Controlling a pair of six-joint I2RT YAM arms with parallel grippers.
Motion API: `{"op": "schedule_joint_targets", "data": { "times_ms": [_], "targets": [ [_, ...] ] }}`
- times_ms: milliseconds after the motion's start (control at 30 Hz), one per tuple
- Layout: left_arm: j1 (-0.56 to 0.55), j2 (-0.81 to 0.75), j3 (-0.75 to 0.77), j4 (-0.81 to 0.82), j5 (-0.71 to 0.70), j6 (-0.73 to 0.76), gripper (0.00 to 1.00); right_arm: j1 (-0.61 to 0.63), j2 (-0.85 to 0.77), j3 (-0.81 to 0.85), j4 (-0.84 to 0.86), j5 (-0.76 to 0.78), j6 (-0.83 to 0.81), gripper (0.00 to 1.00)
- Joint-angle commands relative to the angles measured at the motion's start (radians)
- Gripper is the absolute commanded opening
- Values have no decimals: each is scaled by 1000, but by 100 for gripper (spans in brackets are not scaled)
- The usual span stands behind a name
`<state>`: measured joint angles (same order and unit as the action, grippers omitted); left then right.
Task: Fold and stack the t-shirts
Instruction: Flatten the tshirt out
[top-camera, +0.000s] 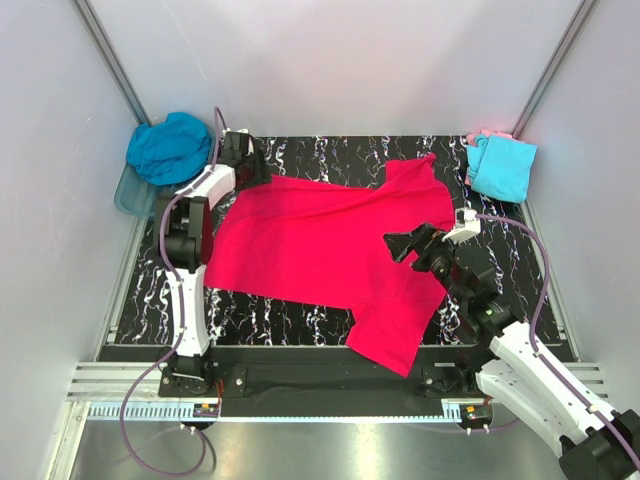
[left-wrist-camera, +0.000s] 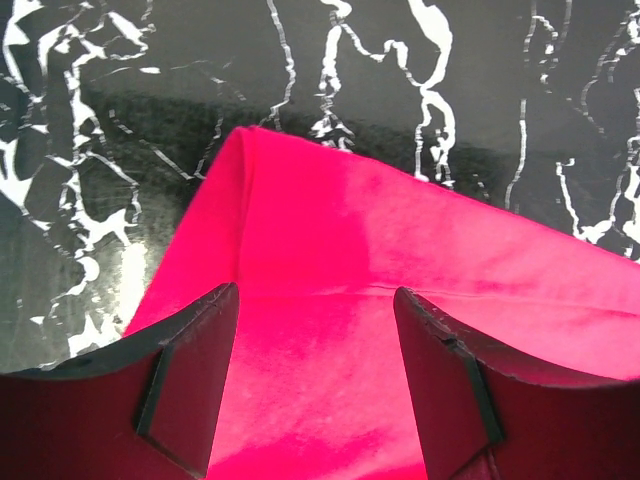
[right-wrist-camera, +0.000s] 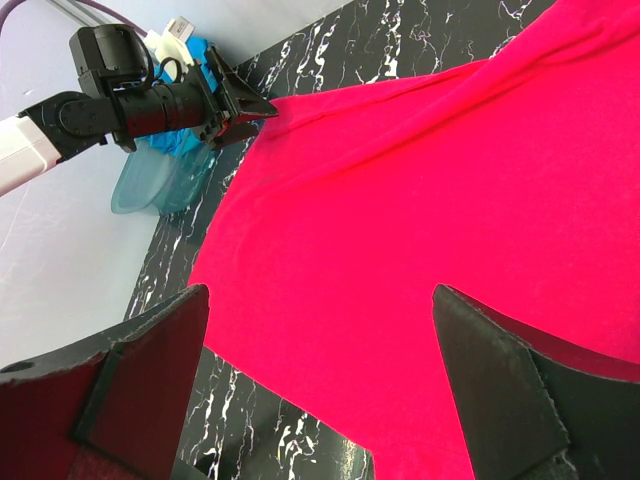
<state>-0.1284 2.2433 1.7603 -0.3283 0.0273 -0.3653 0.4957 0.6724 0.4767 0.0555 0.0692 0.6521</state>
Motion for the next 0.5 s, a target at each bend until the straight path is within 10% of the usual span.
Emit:
{"op": "schedule_joint_targets", "data": {
  "times_ms": [0, 467],
  "targets": [
    [13, -14, 11, 11, -15, 20, 68, 6, 0, 2, 33, 12, -5, 100],
    [21, -5, 16, 11, 14, 19, 68, 7, -19, -1, 33, 21, -6, 100]
  ]
}}
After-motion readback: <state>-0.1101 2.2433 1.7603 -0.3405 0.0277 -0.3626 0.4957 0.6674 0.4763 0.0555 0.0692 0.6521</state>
